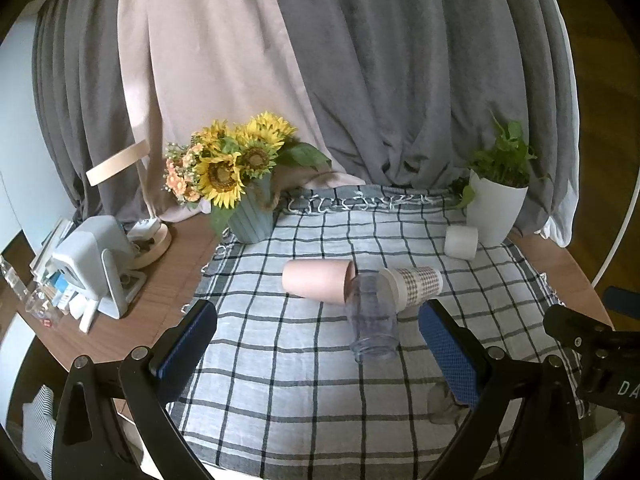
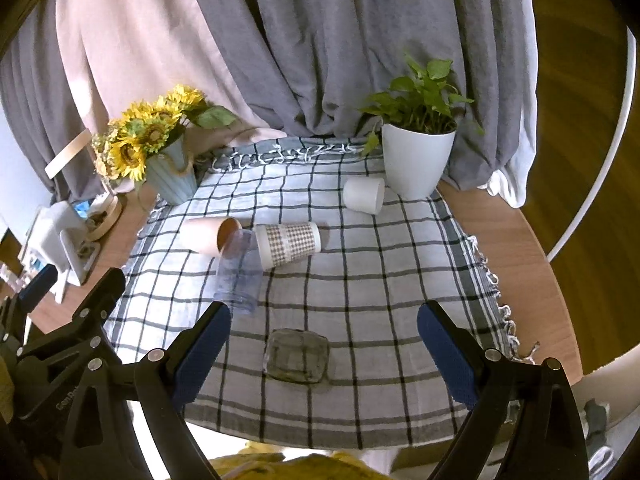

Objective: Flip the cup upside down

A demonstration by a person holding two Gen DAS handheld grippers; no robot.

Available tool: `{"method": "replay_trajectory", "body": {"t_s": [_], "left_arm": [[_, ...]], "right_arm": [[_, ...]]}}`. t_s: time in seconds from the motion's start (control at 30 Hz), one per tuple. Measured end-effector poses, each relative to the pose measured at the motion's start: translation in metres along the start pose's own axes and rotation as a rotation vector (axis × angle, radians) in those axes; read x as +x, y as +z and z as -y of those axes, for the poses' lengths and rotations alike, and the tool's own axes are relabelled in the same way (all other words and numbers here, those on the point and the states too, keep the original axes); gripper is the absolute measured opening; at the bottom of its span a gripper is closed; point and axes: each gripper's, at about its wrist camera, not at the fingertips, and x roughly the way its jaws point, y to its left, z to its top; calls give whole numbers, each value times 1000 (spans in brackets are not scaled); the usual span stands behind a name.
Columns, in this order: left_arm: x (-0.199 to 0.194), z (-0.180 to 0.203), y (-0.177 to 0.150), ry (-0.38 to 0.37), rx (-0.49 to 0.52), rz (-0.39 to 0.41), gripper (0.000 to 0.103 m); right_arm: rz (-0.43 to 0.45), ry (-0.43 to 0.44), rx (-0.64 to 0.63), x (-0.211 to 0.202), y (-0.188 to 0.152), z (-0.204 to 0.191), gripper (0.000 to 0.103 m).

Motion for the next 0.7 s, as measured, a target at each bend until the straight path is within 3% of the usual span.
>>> {"method": "replay_trajectory", "body": {"t_s": [0.7], "left_arm": [[4, 0, 7, 3, -1, 20, 103]], "right_arm": [[28, -10, -21, -2, 8, -5, 95]]}}
